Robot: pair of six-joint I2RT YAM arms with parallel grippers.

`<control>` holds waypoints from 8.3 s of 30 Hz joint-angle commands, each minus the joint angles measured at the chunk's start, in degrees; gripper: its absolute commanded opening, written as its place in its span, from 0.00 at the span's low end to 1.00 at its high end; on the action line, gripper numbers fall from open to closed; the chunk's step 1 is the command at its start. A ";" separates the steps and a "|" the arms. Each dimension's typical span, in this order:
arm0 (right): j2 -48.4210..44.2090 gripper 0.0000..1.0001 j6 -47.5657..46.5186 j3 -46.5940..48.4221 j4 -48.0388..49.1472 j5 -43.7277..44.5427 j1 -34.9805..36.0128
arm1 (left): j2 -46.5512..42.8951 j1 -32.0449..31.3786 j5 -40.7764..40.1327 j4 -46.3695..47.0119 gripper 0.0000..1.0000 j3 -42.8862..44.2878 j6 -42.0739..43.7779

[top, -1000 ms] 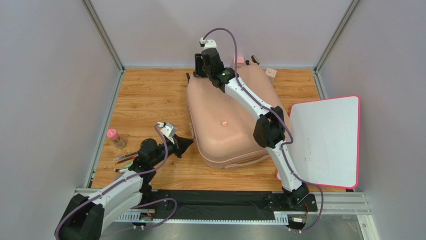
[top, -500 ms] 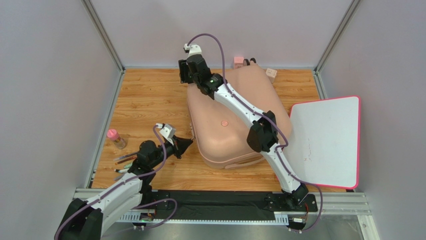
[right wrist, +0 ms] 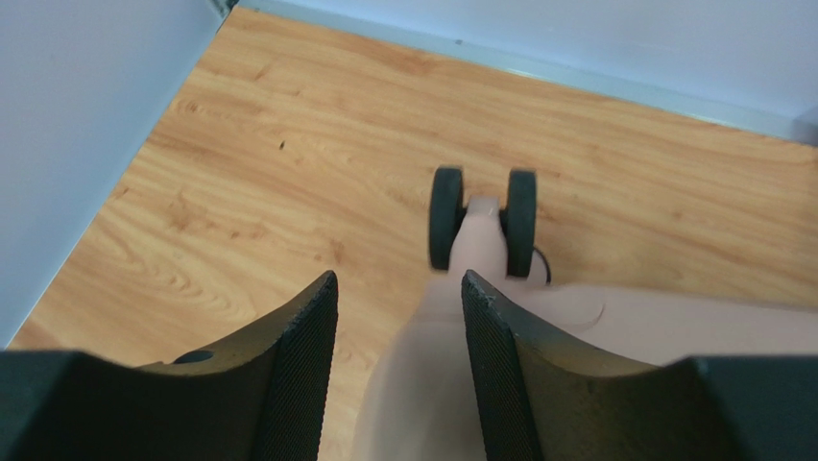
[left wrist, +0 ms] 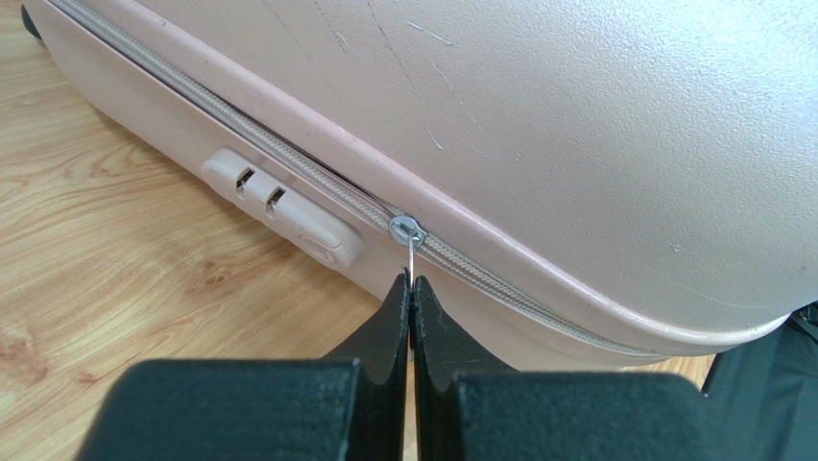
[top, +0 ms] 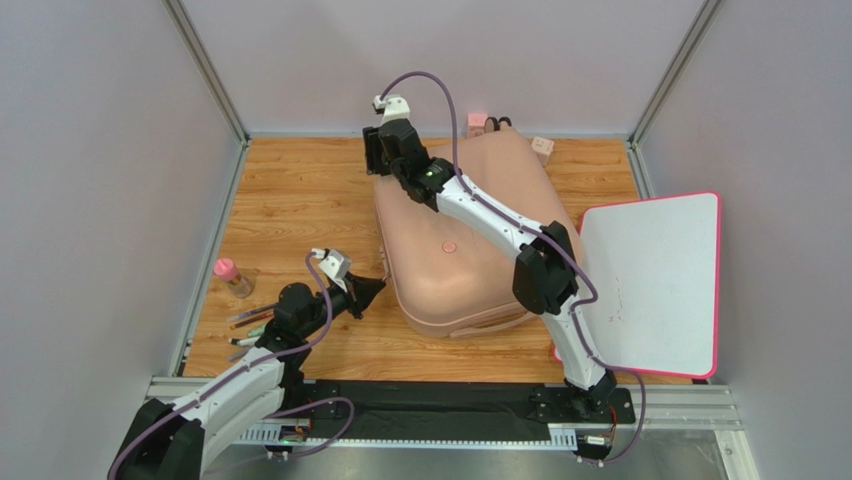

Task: Pack the luggage
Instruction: Zip the luggage at the center of the board.

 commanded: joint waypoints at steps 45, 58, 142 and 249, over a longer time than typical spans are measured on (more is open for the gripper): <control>-54.71 0.48 18.17 -80.93 -19.59 36.07 43.71 | 6.15 -0.79 -1.37 -3.98 0.00 7.06 4.75; -63.68 0.60 15.81 -85.50 -16.70 36.71 42.31 | 4.31 -0.79 -1.90 -5.82 0.00 6.97 4.66; -33.19 0.05 -10.65 -70.83 -12.47 4.97 23.85 | 6.23 -0.79 -4.71 -7.50 0.00 8.82 6.07; -46.73 1.00 17.38 -46.48 -18.27 -10.14 -41.19 | 18.53 15.56 -10.59 -27.54 0.64 31.14 -11.15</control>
